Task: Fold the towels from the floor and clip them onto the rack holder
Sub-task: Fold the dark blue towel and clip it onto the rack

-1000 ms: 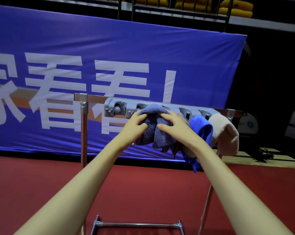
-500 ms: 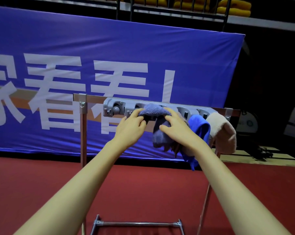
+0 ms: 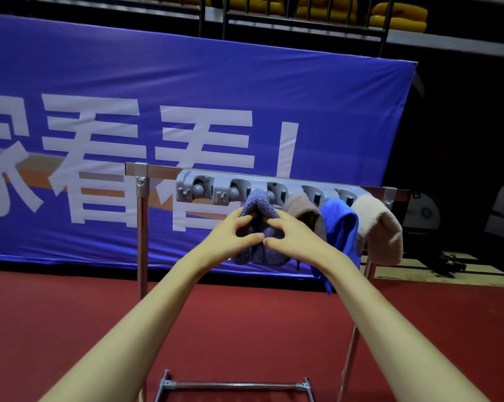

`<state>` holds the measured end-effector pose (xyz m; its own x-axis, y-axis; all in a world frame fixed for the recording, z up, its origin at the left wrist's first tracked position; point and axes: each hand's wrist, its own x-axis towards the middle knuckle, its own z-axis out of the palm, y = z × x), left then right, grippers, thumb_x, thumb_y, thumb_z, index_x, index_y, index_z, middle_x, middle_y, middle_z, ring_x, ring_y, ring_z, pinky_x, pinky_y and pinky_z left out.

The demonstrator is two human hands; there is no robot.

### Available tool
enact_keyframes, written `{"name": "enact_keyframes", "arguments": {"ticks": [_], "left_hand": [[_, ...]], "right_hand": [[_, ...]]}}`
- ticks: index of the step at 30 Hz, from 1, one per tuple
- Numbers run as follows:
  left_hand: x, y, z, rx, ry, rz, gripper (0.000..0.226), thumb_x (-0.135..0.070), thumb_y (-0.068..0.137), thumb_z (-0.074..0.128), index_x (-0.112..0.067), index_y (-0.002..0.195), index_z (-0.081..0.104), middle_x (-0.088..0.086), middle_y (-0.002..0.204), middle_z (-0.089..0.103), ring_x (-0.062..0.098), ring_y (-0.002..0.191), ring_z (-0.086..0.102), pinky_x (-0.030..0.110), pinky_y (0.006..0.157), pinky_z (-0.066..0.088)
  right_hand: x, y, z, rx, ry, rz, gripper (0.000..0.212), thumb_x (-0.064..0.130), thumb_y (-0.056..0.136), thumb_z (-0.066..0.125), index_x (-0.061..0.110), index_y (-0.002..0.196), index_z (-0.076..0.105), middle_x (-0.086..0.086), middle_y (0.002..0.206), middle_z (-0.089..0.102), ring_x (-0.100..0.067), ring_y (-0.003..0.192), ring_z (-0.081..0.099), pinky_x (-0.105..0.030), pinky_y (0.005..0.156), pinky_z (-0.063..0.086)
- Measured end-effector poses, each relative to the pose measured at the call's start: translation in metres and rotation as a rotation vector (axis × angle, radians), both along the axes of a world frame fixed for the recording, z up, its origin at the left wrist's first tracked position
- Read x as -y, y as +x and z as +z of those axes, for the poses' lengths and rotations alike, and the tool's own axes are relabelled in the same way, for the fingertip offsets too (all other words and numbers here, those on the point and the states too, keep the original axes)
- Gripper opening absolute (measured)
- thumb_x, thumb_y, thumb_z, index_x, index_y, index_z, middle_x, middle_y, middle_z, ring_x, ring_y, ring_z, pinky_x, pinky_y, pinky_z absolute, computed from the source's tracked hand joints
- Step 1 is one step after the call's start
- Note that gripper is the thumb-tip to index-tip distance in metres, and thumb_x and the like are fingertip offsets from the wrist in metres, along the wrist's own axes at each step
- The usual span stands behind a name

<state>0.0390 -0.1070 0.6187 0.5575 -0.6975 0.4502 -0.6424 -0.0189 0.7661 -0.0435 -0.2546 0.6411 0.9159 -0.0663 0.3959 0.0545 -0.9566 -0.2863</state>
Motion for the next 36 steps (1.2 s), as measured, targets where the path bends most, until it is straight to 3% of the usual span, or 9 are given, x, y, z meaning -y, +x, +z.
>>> {"name": "enact_keyframes", "arguments": {"ticks": [4,9,12,15,18,22,28,33,36], "left_hand": [[0.002,0.0,-0.004,-0.042,-0.006,-0.049,0.071,-0.045,0.07,0.069,-0.02,0.134,0.049,-0.012,0.144,0.038,0.001,0.127,0.042,0.022,0.105,0.036],[-0.001,0.0,-0.004,-0.19,-0.158,-0.105,0.023,-0.021,0.078,0.066,-0.015,0.1,0.062,-0.001,0.104,0.059,0.007,0.097,0.055,0.013,0.084,0.043],[0.004,0.0,0.0,-0.272,-0.266,-0.05,0.021,-0.016,0.076,0.064,-0.019,0.086,0.047,-0.003,0.084,0.05,0.007,0.079,0.048,0.014,0.068,0.039],[0.009,0.0,0.006,-0.281,-0.306,-0.02,0.033,-0.012,0.079,0.065,-0.022,0.083,0.034,-0.006,0.093,0.052,0.009,0.082,0.05,0.014,0.063,0.04],[0.012,0.0,0.012,-0.288,-0.304,-0.04,0.032,-0.006,0.086,0.059,-0.021,0.101,0.034,-0.008,0.126,0.049,0.01,0.109,0.052,0.025,0.081,0.046],[0.017,-0.004,0.023,-0.223,-0.11,-0.07,0.061,0.002,0.087,0.042,-0.03,0.138,0.032,-0.006,0.114,0.053,-0.003,0.088,0.053,0.014,0.071,0.044],[0.016,-0.002,0.017,-0.191,0.049,-0.056,0.094,-0.01,0.062,0.042,-0.037,0.147,0.01,-0.015,0.09,0.043,0.01,0.093,0.041,0.019,0.077,0.037],[0.014,-0.011,0.009,-0.184,0.02,-0.13,0.095,0.002,0.069,0.04,-0.038,0.147,0.003,-0.039,0.101,0.048,0.001,0.089,0.051,0.019,0.074,0.041],[0.016,-0.016,-0.011,-0.181,-0.01,-0.148,0.096,0.01,0.066,0.038,-0.033,0.147,0.011,-0.01,0.11,0.056,0.003,0.072,0.049,0.018,0.062,0.04]], "right_hand": [[-0.002,-0.005,-0.002,-0.021,0.1,0.068,0.026,0.011,0.084,0.057,0.003,0.108,0.063,-0.002,0.126,0.053,-0.017,0.113,0.05,-0.023,0.091,0.038],[0.002,-0.009,-0.007,0.082,0.501,0.124,0.033,-0.002,0.071,0.043,0.027,0.081,0.055,-0.001,0.088,0.06,-0.018,0.079,0.051,-0.033,0.073,0.041],[-0.002,-0.004,-0.011,0.151,0.702,0.125,0.032,-0.001,0.076,0.042,0.029,0.086,0.039,-0.013,0.109,0.062,-0.034,0.096,0.059,-0.048,0.082,0.048],[-0.012,0.002,-0.008,0.257,0.776,0.095,0.039,-0.009,0.086,0.038,0.027,0.1,0.039,-0.009,0.123,0.051,-0.021,0.117,0.05,-0.029,0.095,0.042],[-0.017,0.006,-0.004,0.251,0.662,0.053,0.049,-0.007,0.089,0.035,0.014,0.132,0.042,-0.004,0.138,0.041,-0.013,0.129,0.038,-0.02,0.103,0.029],[-0.018,0.009,-0.006,0.194,0.689,0.026,0.061,-0.007,0.087,0.032,0.019,0.142,0.035,0.003,0.135,0.043,-0.011,0.126,0.04,-0.024,0.107,0.031],[-0.009,0.018,-0.01,0.08,0.654,0.065,0.08,-0.008,0.076,0.035,0.036,0.143,0.032,0.006,0.145,0.043,-0.008,0.13,0.042,-0.034,0.111,0.035],[-0.008,0.007,-0.016,0.023,0.618,0.077,0.082,-0.004,0.076,0.036,0.039,0.145,0.024,0.009,0.148,0.038,-0.005,0.13,0.039,-0.03,0.111,0.034],[-0.009,0.008,-0.029,0.011,0.591,0.077,0.087,0.0,0.07,0.037,0.046,0.142,0.023,0.006,0.142,0.046,-0.009,0.118,0.051,-0.032,0.105,0.042]]}}
